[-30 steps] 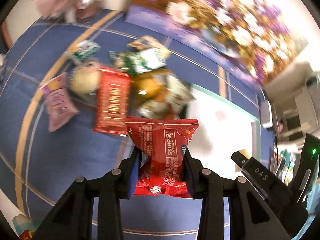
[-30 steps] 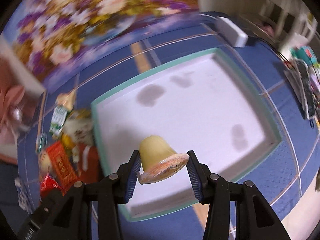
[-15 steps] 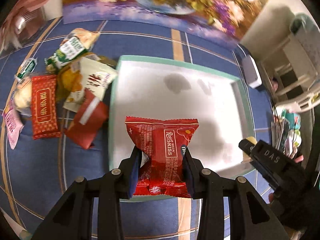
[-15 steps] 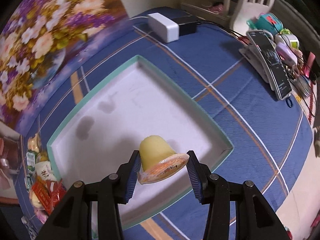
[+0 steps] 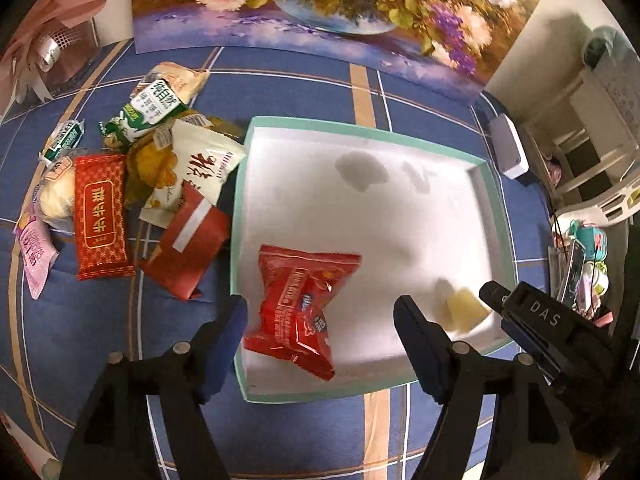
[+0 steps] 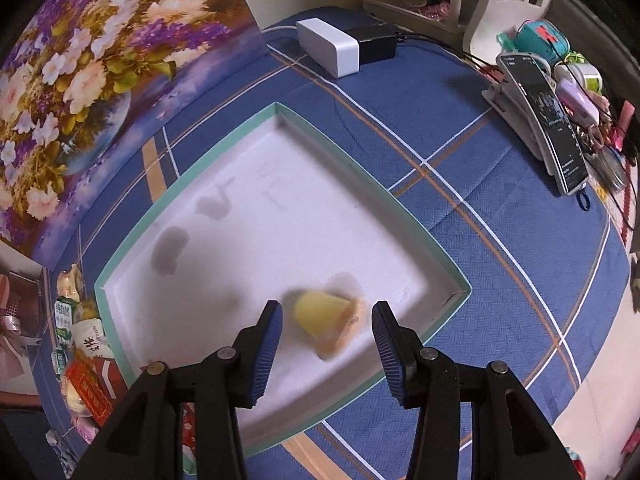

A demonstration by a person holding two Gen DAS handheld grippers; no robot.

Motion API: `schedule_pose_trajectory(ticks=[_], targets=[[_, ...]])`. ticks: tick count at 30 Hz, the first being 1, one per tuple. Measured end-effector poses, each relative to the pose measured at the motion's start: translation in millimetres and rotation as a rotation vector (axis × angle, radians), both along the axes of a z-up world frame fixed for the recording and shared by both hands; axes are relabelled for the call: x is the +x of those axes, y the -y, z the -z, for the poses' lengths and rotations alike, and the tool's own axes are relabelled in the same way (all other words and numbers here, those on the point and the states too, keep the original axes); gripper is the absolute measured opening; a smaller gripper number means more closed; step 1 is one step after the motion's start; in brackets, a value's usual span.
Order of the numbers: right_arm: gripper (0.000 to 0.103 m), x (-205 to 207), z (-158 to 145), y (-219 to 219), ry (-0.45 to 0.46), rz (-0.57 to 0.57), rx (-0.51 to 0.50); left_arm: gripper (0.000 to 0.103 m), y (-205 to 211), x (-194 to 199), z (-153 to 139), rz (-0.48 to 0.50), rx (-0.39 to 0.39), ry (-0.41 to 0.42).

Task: Organize snacks
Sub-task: 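Open left tool dropping the red bag while right tool releases the jelly cup into tray, then grasp the pink bread packet with left tool while right tool grasps the red cake packet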

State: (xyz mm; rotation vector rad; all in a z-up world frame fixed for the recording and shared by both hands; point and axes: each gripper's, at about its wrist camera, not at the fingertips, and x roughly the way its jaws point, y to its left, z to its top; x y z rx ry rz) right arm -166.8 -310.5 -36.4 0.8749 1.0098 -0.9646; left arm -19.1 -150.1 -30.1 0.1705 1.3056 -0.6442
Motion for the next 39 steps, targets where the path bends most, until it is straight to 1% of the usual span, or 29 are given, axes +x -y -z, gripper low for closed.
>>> schedule_pose_trajectory(ticks=[3,5,6,7,8,9,10,12,15,19,24,28,35,39], targets=[[0.05,2.3,-3.0,-2.1,0.003,-0.01,-0.008,0.076,-7.6,4.5,-1.5,-0.024,0.003,0.006],[0.052,5.1,-3.8,-4.7,-0.001,-0.02,-0.011,0.076,-12.6,8.2,-1.7,-0.044,-0.001,0.001],[0.056,7.0,-4.1,-6.1,-0.007,-0.027,-0.015,0.076,-16.3,11.1,-1.6,-0.059,-0.003,-0.004],[0.067,10.1,-4.7,-8.5,-0.017,-0.035,-0.023,0.078,-20.0,14.5,-0.9,-0.073,-0.002,-0.006],[0.075,12.7,-5.5,-11.0,-0.022,-0.041,-0.032,0.085,-24.5,18.0,-0.2,-0.086,0.001,-0.004],[0.088,17.1,-7.3,-15.3,-0.024,-0.057,-0.046,0.089,-29.2,23.1,0.3,-0.108,0.015,0.011],[0.093,21.3,-8.7,-19.4,-0.023,-0.078,-0.057,0.093,-34.1,27.1,-0.1,-0.13,0.033,0.034],[0.093,30.0,-10.8,-27.0,-0.026,-0.117,-0.071,0.094,-47.2,36.7,-0.7,-0.179,0.078,0.087],[0.094,43.3,-12.5,-40.9,-0.039,-0.167,-0.089,0.096,-68.7,51.9,0.7,-0.242,0.126,0.124],[0.094,57.2,-14.0,-54.5,-0.038,-0.215,-0.096,0.097,-99.5,71.9,2.5,-0.321,0.147,0.126],[0.094,71.7,-18.4,-71.2,-0.013,-0.259,-0.098,0.097,-142.4,91.9,1.6,-0.422,0.182,0.139],[0.094,86.2,-22.3,-88.7,0.019,-0.297,-0.089,0.097,-169.4,102.1,0.5,-0.484,0.191,0.139],[0.094,115.0,-24.6,-127.3,0.064,-0.402,-0.074,0.097,-213.0,113.0,-1.2,-0.579,0.188,0.119],[0.094,131.6,-28.5,-150.5,0.084,-0.467,-0.08,0.097,-234.4,117.6,-2.0,-0.628,0.17,0.105]])
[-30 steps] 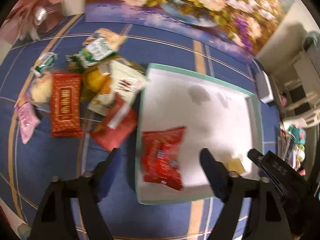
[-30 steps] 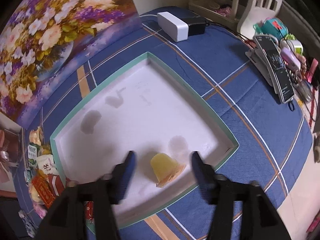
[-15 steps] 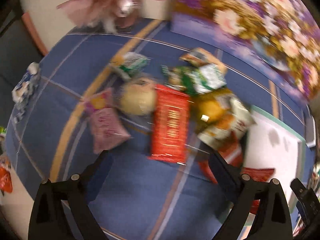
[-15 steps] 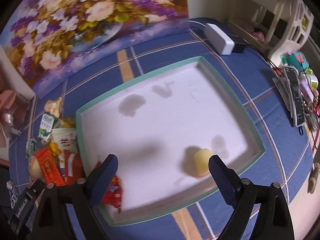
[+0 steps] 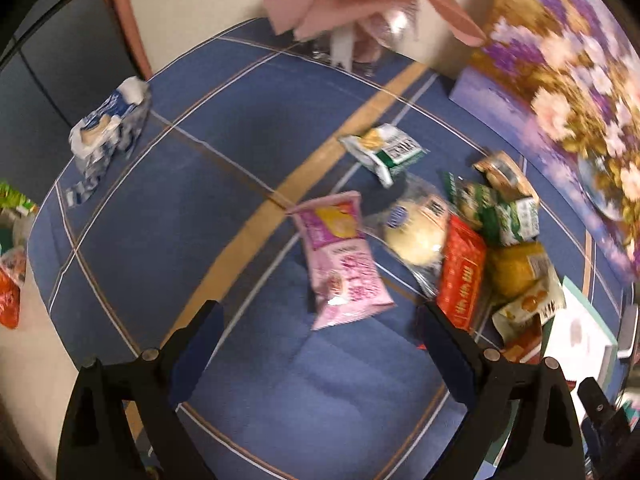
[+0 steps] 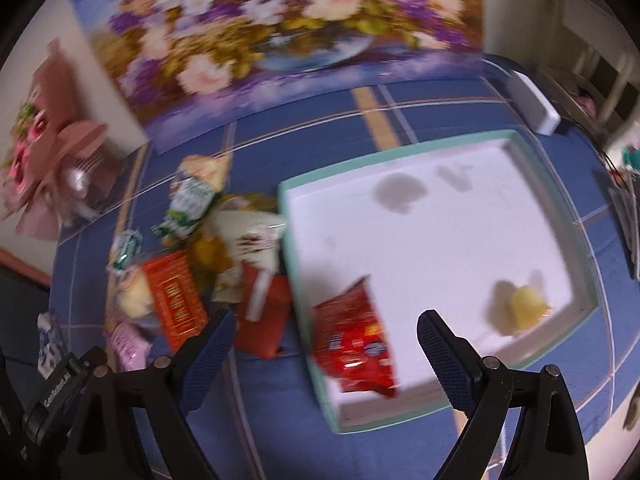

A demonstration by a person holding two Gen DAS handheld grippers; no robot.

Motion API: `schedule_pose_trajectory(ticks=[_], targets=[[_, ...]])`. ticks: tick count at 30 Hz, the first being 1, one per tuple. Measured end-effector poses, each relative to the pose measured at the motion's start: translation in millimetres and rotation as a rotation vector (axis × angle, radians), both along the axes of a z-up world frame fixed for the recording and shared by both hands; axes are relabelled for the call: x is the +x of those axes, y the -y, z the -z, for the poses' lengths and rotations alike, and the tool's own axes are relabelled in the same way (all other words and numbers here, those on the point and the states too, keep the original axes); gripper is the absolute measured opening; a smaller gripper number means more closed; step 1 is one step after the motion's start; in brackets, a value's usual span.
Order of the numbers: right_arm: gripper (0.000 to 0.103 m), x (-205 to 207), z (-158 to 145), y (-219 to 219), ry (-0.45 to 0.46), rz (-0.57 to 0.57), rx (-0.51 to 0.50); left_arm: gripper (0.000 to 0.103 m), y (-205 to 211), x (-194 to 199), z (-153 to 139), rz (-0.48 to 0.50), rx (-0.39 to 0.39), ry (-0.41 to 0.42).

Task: Organize snacks
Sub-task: 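Grasp the pink bread packet with left tool while right tool grasps the red cake packet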

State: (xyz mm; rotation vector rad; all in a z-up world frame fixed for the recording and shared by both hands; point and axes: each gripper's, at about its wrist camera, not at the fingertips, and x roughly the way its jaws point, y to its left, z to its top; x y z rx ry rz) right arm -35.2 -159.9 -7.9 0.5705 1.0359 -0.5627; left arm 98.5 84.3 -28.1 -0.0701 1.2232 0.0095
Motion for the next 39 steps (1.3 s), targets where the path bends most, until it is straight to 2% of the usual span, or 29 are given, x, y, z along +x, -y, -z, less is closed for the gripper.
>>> schedule_pose_trajectory(ticks=[4,7,15,17,19,21,27,32,39], targets=[[0.094,16.1,-0.5,-21.6,0.037,-0.088,0.031,0.097,-13.8,3.0,0.8,-0.04,-0.02,-0.005],[0.094,22.8,2.1,-30.1,0.049,-0.113,0.042,0.097,-19.8,4.4,2.1,-0.052,-0.033,-0.013],[0.093,32.6,29.3,-22.3,0.031,-0.085,0.117,0.097,-15.0,18.9,13.7,-0.041,-0.071,-0.054],[0.091,34.0,35.9,-18.8,0.026,-0.069,0.14,0.097,-11.6,25.5,17.3,-0.034,-0.077,-0.056],[0.083,36.6,40.8,-17.8,0.019,-0.07,0.14,0.097,-9.1,30.9,22.9,-0.027,-0.078,-0.061],[0.08,39.2,44.5,-18.1,0.015,-0.075,0.144,0.097,-7.2,35.4,29.9,-0.024,-0.081,-0.075],[0.08,46.7,59.1,-17.2,-0.001,-0.075,0.161,0.097,-1.1,49.3,47.2,-0.014,-0.088,-0.091],[0.078,54.7,62.7,-19.2,-0.011,-0.078,0.121,0.097,-1.5,54.4,56.8,-0.012,-0.103,-0.096],[0.069,62.4,64.5,-17.6,-0.033,-0.079,0.078,0.097,-2.8,57.1,57.8,-0.009,-0.113,-0.087]])
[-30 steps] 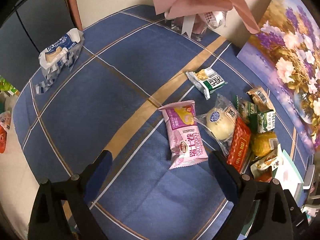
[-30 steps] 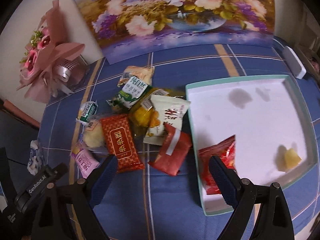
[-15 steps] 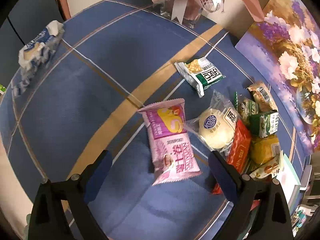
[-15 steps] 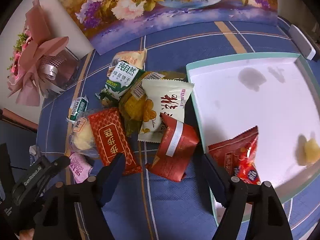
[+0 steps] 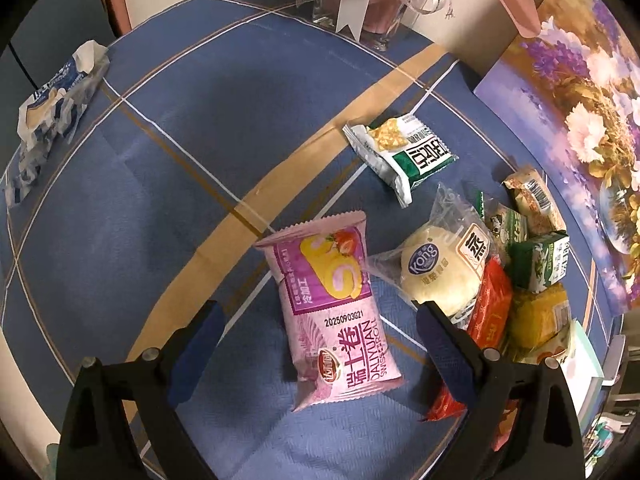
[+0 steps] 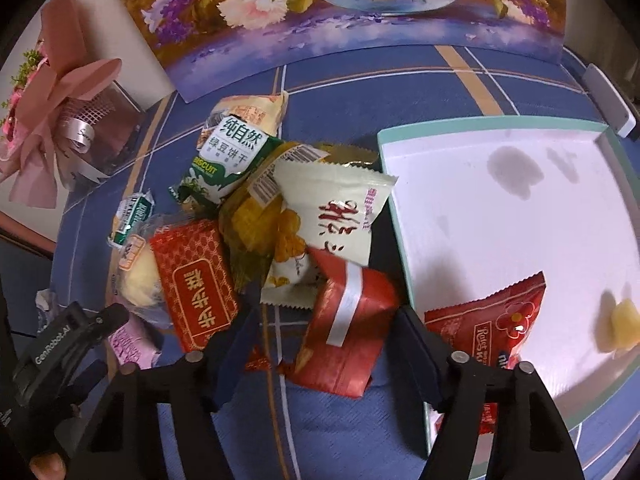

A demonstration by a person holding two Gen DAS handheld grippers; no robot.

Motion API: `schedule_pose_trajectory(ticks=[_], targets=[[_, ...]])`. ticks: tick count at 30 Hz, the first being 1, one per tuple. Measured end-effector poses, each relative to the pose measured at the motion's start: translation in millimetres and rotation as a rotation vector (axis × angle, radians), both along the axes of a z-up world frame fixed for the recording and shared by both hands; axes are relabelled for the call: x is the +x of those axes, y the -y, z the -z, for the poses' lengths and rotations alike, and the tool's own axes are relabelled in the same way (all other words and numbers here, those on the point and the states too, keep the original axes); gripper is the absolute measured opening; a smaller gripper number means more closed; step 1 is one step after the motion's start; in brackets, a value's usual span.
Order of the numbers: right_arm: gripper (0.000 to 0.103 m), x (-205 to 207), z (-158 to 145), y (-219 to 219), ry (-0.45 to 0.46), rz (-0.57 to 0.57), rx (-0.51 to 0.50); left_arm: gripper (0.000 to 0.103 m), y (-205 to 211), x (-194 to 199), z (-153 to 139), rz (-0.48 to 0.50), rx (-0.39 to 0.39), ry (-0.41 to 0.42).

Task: Organize snacks
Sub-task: 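Grasp the pink bread packet with left tool while right tool grasps the red cake packet, then lift the pink packet with left tool while right tool lifts the red cake packet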

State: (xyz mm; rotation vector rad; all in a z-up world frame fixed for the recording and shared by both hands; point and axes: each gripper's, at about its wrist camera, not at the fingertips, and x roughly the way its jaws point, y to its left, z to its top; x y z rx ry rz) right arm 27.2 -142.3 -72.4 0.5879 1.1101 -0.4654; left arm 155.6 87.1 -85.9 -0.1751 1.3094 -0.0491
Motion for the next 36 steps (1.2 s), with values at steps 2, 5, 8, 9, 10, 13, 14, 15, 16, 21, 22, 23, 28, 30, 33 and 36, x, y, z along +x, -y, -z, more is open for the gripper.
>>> schedule_pose_trajectory(ticks=[2,5,8,9,10,13,14,15,16,21,22,23,28,30,33,36], targets=[[0.062,-0.8,-0.2,1.2,0.002,0.0,0.007,0.095,0.0,-1.1,0.5,0.002,-0.004,-0.007],[0.057,-1.7,0.1,2.4,0.006,-0.003,0.028,0.094,1.9,-2.3,3.4,0.007,0.021,-0.022],[0.057,-1.3,0.8,-0.3,-0.001,-0.011,0.019,0.093,2.5,-3.6,8.3,0.007,0.016,-0.04],[0.057,-0.9,1.4,-1.4,-0.006,-0.014,0.011,0.091,2.6,-3.9,9.3,0.007,0.019,-0.044],[0.057,-0.3,2.2,-2.8,-0.012,-0.018,0.002,0.089,2.4,-4.3,9.6,0.007,0.023,-0.046],[0.057,0.7,4.2,-7.4,-0.033,-0.036,-0.028,0.078,2.3,-4.5,11.2,0.008,0.032,-0.052],[0.057,0.9,5.0,-8.7,-0.039,-0.04,-0.038,0.075,1.7,-5.2,12.1,0.009,0.029,-0.055],[0.057,0.8,5.8,-9.6,-0.045,-0.043,-0.049,0.073,1.7,-5.6,13.2,0.009,0.024,-0.06],[0.056,1.1,7.0,-11.1,-0.056,-0.048,-0.063,0.066,2.9,-4.0,15.2,0.011,0.021,-0.062],[0.045,-1.7,5.2,-11.2,-0.053,-0.049,-0.076,0.045,4.8,-10.3,16.7,0.031,0.038,-0.058],[0.044,-2.2,5.0,-10.7,-0.049,-0.046,-0.071,0.043,4.8,-10.9,15.1,0.032,0.035,-0.055],[0.044,-2.9,4.7,-9.8,-0.046,-0.044,-0.068,0.043,5.0,-12.4,13.4,0.033,0.032,-0.051],[0.042,-4.7,-3.1,-3.3,-0.02,-0.039,-0.055,0.043,7.0,-16.8,1.7,0.043,0.036,-0.03],[0.041,-4.5,-9.0,-2.8,-0.004,-0.042,-0.058,0.043,6.9,-17.5,-3.9,0.044,0.035,-0.018],[0.041,-8.4,-21.3,0.5,0.028,-0.036,-0.05,0.043,7.8,-20.0,-14.4,0.046,0.031,0.006],[0.041,-11.6,-34.8,1.0,0.063,-0.03,-0.053,0.042,10.6,-21.2,-29.1,0.055,0.021,0.043]])
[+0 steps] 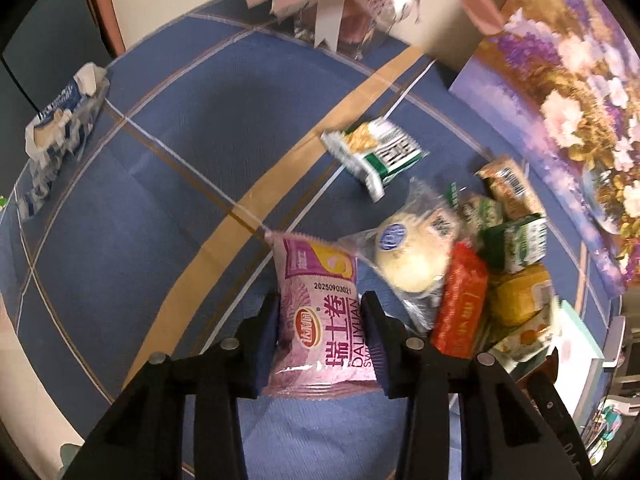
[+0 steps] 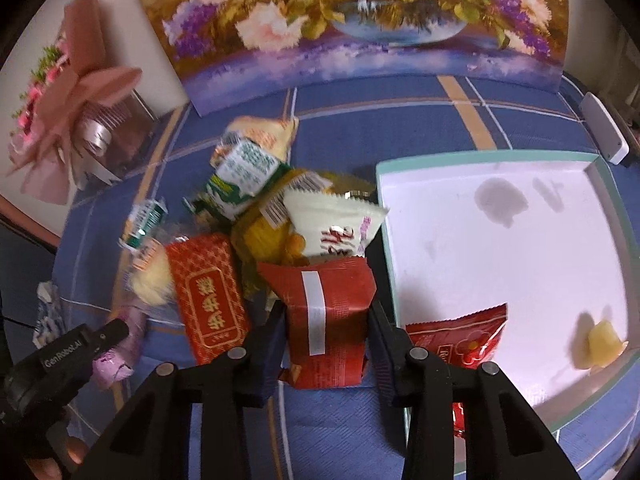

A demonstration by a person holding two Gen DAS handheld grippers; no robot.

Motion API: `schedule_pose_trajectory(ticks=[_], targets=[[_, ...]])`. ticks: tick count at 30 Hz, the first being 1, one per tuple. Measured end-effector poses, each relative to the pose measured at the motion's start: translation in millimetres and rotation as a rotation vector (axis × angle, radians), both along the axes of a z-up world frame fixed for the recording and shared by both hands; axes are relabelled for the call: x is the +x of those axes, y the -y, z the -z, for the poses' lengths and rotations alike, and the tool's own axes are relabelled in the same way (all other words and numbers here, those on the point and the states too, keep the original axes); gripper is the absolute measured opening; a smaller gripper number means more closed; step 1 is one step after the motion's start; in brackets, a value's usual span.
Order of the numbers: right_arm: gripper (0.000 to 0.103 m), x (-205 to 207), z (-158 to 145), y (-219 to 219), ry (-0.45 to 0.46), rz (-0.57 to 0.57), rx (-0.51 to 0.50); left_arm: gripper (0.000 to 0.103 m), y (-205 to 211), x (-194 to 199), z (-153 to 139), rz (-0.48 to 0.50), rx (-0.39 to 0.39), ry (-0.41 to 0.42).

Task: Organize snacks
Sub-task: 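Lift the pink packet with left tool while right tool lifts the red cake packet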

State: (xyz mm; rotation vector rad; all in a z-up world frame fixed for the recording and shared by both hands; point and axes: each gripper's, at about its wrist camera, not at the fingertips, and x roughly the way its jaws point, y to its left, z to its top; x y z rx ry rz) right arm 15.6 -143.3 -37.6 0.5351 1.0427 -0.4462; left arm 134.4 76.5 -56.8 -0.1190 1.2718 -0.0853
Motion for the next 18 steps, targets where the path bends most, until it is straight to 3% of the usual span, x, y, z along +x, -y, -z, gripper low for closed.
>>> schedule_pose_trajectory(ticks=[2,9,18], targets=[[0.041,-1.5,-11.1,0.7,0.027,0.005,-0.011,0.029,2.5,-2.3,-8.7,0.008,-0.007,0.023],[0.041,-12.9,-39.7,5.5,0.095,0.023,-0.033,0.027,10.2,-12.9,-39.2,0.061,-0.01,0.102],[0.041,-9.8,-20.7,5.4,0.032,0.007,-0.02,0.03,-8.6,-4.1,-3.0,-0.013,-0.002,-0.014]])
